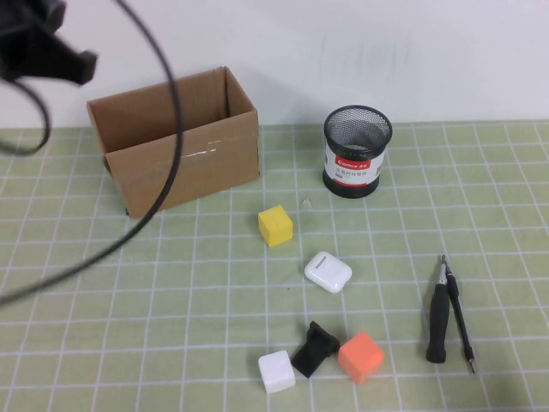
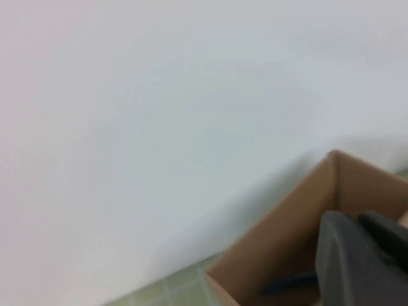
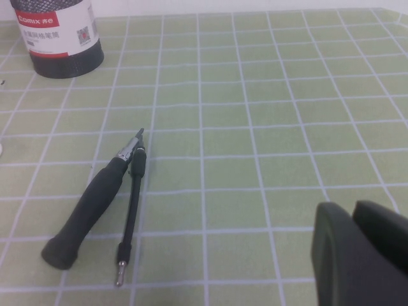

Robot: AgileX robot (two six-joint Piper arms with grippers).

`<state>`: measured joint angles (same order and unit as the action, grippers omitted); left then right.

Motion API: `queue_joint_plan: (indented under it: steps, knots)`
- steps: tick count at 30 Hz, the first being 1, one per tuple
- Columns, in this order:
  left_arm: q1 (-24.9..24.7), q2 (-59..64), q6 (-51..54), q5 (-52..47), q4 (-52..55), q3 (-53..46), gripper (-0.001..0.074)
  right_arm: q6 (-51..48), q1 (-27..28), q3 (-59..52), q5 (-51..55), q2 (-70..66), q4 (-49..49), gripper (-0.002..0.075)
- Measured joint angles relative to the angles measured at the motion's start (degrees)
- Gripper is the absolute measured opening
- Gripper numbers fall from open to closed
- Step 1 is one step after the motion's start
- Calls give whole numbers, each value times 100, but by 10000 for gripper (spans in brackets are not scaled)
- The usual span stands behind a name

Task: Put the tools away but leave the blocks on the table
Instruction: Pick up the black Screwdriver from the table

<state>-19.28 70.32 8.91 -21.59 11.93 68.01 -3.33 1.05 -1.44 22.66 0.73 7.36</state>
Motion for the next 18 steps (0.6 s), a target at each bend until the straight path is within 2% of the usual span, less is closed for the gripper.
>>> queue_joint_plan:
  steps: [10, 18]
  knots:
    - [0, -2199, 0, 282, -1395, -2493, 0, 0, 0, 0, 0, 0, 0, -7]
    - [0, -4380, 60, -328, -1807, -3377, -1, 0, 0, 0, 0, 0, 0, -7]
